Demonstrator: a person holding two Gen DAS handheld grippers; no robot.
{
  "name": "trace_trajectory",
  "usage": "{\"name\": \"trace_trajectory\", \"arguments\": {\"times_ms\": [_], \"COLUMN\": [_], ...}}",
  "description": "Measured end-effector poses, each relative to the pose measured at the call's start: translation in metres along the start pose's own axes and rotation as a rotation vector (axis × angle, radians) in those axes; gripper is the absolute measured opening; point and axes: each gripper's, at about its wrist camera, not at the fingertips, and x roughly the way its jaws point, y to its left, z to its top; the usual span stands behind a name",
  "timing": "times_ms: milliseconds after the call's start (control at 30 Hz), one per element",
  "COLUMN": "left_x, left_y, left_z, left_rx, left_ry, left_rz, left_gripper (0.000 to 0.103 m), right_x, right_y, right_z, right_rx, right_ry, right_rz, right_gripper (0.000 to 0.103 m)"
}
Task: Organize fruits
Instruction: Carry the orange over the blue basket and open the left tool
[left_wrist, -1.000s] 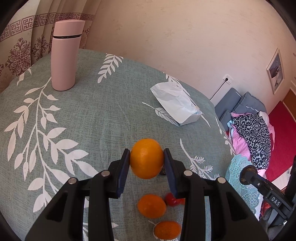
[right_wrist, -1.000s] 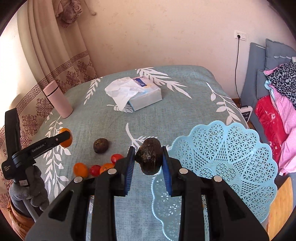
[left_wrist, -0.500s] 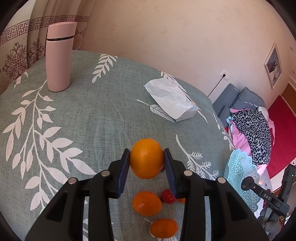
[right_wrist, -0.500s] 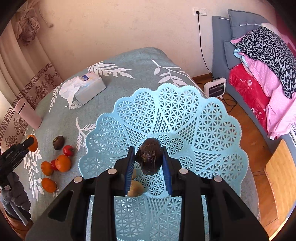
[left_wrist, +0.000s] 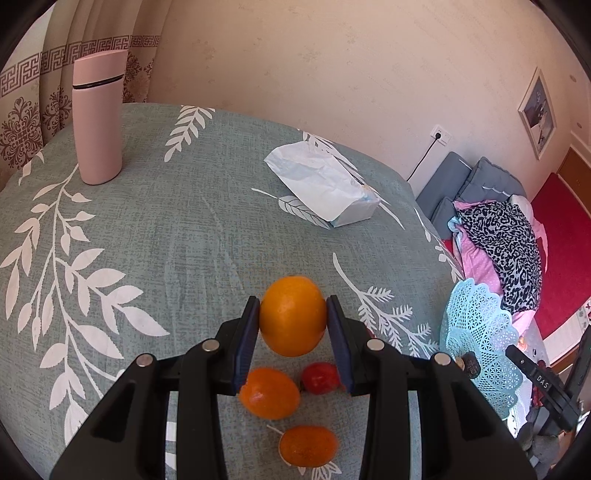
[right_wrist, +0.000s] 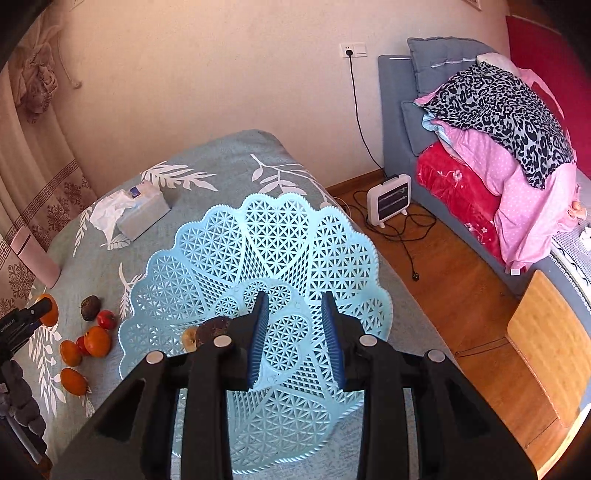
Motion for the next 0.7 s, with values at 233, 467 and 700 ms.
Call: {"name": "trace_trajectory", "arguments": {"times_ms": [233, 467, 700], "left_x": [-0.003, -0.002, 0.003], "left_y": [-0.040, -0.092, -0.141], "left_z": [-0.013, -0.029, -0.050], "left_rx": [0.091, 0.191, 0.277], "left_ry": [0.023, 0.064, 0.117], "left_rz": [-0.041, -0.139, -0.220], "left_gripper": [0.037, 0.037, 0.037], "right_x": [-0.017, -0.025, -0.018], "right_y": [0.004, 0.004, -0.004], "right_z": [-0.012, -0.014, -0.018], "right_rx": [-0.052, -0.067, -0.048], "right_ry": [-0.164, -0.228, -0.210], "right_rz": [-0.110, -0.110, -0.098], "right_gripper": [0.048, 0.048, 0.054]}}
